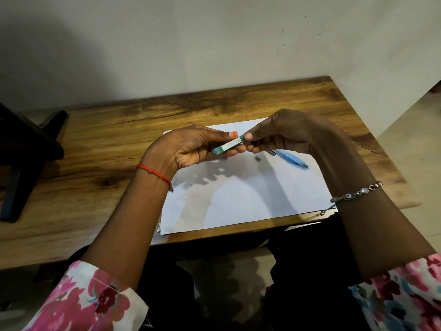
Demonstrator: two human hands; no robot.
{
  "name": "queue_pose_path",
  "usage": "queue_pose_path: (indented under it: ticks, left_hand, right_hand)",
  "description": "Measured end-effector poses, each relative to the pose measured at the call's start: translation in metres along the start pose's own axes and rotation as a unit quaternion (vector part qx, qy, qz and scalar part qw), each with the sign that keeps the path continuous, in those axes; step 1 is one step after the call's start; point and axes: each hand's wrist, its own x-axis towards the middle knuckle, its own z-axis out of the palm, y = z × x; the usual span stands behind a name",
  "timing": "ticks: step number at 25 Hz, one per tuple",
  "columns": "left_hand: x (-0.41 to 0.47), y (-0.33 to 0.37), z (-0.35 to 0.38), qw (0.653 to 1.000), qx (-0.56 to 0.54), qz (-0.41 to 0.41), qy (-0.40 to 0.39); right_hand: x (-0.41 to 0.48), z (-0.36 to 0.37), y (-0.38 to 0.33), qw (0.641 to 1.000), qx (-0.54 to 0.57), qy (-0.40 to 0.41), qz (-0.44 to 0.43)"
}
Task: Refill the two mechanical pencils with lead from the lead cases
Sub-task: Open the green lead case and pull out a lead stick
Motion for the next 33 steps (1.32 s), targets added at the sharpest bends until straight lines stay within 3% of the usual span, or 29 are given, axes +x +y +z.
queue_pose_path:
  ticks: [6, 13, 21, 33]
  left_hand:
    - [0.000, 0.002, 0.000, 0.999, -0.043, -0.011, 0.021]
    - [-0.004, 0.005, 0.004, 0.996, -0.076, -0.027, 0.025]
    - [-0.001, 0.001, -0.004, 1.000, 0.007, -0.004, -0.007]
    - [0.004, -0.002, -0.008, 0.999, 0.038, 0.011, -0.036]
  right_hand:
    - [0.000, 0.002, -0.001, 0.996, 0.073, -0.006, 0.052]
    - [-0.001, 0.004, -0.002, 0.996, 0.072, -0.006, 0.057]
    - [-0.001, 0.003, -0.002, 0.996, 0.078, 0.005, 0.041]
    - [-0.001, 0.001, -0.002, 0.994, -0.084, 0.073, -0.023]
